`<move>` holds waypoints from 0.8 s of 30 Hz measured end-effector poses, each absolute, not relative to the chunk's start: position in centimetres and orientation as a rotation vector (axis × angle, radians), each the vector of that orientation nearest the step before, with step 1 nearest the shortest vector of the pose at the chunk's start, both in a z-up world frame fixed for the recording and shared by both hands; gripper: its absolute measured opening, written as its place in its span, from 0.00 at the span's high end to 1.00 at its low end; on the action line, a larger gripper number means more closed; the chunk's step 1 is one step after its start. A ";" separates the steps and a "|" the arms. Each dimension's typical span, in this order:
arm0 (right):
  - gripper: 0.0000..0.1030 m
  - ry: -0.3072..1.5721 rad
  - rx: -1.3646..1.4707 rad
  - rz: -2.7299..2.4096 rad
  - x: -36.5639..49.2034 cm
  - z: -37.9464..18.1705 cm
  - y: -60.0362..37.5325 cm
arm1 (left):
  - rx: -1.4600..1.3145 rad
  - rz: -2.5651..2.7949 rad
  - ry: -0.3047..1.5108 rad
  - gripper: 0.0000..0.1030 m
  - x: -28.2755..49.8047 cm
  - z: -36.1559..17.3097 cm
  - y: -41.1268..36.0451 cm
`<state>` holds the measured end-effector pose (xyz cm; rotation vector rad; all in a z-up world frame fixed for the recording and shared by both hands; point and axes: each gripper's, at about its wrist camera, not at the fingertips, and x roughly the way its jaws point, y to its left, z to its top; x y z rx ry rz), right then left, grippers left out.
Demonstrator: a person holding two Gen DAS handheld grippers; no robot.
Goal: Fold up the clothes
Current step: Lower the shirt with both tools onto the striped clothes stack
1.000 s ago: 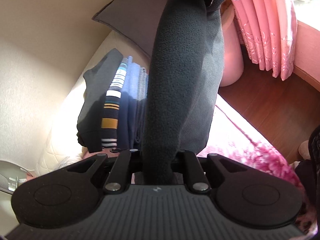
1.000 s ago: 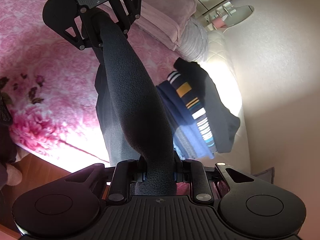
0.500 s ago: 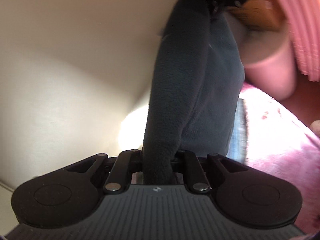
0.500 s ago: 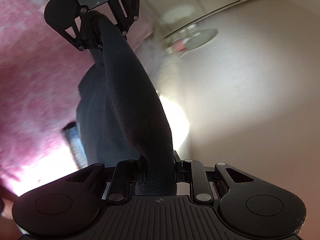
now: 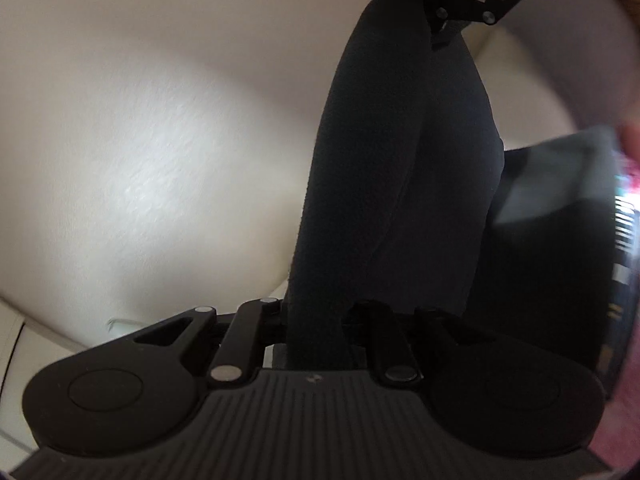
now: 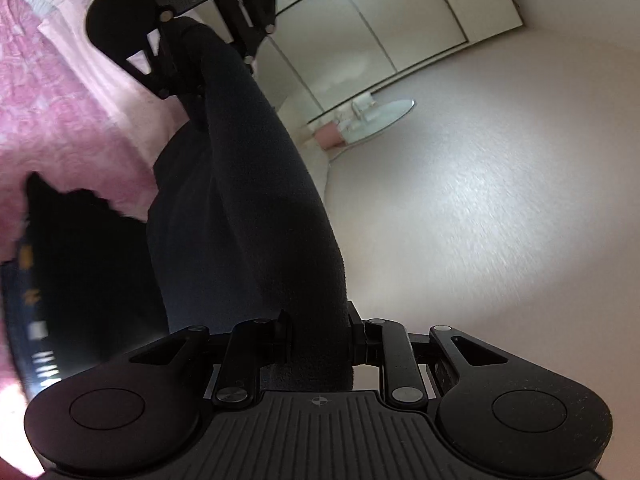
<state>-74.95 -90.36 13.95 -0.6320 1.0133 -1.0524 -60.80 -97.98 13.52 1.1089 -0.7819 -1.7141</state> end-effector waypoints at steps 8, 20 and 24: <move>0.79 1.049 -0.567 -0.872 -78.8 0.1 -91.7 | 1.359 -1.744 -0.747 0.87 -63.7 -2.7 -96.3; 0.76 1.128 -0.539 -0.792 -80.0 -6.5 -88.0 | 1.359 -1.721 -0.810 0.80 -64.0 -8.6 -92.3; 0.75 1.162 -0.547 -0.810 -80.0 -6.8 -88.3 | 1.345 -1.722 -0.846 0.78 -64.1 -8.9 -91.1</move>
